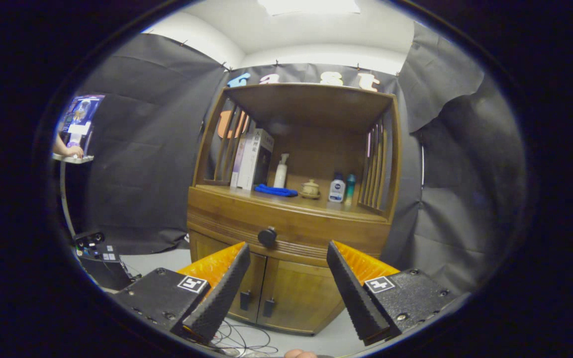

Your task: Pull open the drawer, take out the items inside it, and place them on the countertop above the cabinet.

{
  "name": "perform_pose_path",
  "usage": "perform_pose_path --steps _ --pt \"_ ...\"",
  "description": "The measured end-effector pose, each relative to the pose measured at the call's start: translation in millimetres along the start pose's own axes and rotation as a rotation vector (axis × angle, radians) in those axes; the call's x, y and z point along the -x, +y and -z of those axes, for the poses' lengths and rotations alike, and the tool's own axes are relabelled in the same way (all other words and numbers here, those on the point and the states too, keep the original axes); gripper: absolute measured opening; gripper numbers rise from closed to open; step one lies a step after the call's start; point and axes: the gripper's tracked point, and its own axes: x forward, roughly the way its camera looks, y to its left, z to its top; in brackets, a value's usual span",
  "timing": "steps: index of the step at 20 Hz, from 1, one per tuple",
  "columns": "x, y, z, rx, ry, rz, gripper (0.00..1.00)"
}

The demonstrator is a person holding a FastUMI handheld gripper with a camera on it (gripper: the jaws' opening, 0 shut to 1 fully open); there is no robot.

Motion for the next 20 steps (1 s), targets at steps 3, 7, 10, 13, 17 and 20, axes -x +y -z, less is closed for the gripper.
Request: perform_pose_path --steps 3,7,10,13,17,20 --pt "-37.7 12.4 -6.1 -0.028 0.011 0.014 1.0" --pt "-87.0 22.8 8.3 -0.08 0.085 0.038 1.0" --pt "-124.7 26.2 33.9 -0.117 0.157 0.076 1.0" --pt "-153.6 30.5 49.2 -0.1 0.199 0.092 1.0" --pt "-173.1 41.8 62.1 -0.11 0.252 0.085 0.96" --pt "-181.3 41.6 68.7 -0.095 0.273 0.111 0.77"
